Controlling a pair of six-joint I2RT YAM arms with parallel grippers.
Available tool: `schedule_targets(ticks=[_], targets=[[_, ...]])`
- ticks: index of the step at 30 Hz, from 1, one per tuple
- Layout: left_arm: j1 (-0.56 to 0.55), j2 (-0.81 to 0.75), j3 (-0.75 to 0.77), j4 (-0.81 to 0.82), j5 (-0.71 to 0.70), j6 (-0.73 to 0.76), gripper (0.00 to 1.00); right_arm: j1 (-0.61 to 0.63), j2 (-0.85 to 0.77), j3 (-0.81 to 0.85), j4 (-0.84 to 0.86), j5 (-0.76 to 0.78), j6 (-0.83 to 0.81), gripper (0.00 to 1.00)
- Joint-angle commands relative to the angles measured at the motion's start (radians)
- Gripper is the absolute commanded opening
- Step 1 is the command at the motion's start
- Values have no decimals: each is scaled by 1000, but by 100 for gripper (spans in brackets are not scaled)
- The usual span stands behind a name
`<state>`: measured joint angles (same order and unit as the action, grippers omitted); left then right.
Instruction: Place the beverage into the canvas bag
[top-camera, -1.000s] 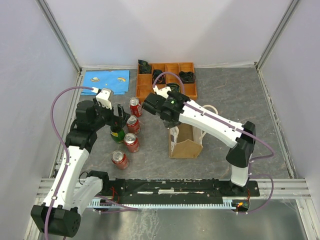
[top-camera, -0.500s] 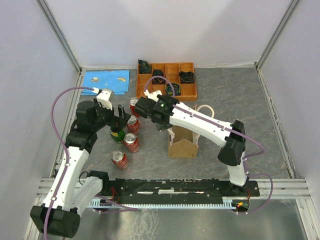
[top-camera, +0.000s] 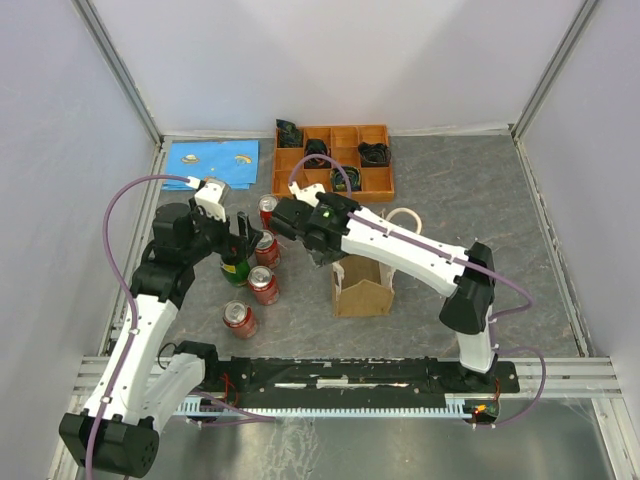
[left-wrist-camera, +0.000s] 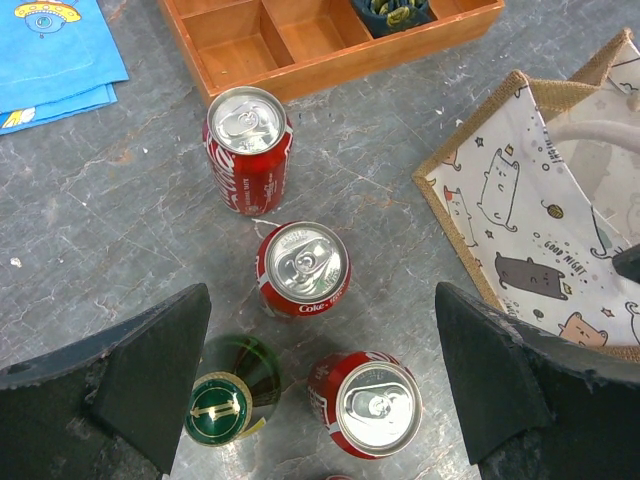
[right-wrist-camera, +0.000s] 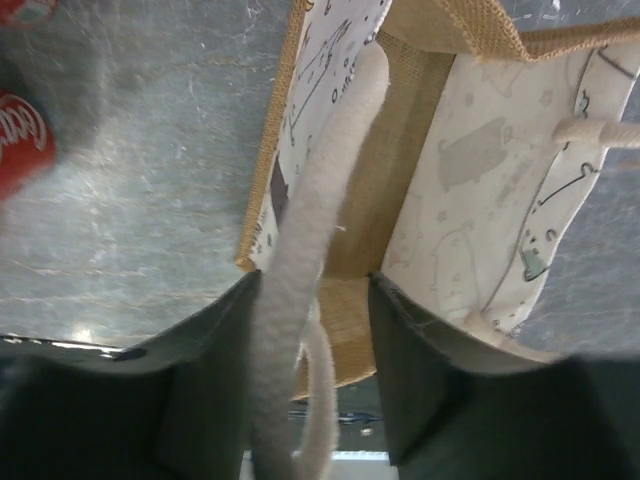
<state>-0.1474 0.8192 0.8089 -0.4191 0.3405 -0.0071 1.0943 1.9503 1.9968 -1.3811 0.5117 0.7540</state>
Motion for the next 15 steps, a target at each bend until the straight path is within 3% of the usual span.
schedule_targets(ticks=[1, 4, 15], targets=[[-6, -9, 51, 24, 3, 4, 99, 8, -75, -25, 68, -12, 7, 67], [-6, 4, 101, -10, 23, -8, 99, 8, -106, -14, 110, -24, -11, 84], [-6, 204, 364, -139, -3, -11, 99, 5, -175, 206, 68, 115, -19, 91]])
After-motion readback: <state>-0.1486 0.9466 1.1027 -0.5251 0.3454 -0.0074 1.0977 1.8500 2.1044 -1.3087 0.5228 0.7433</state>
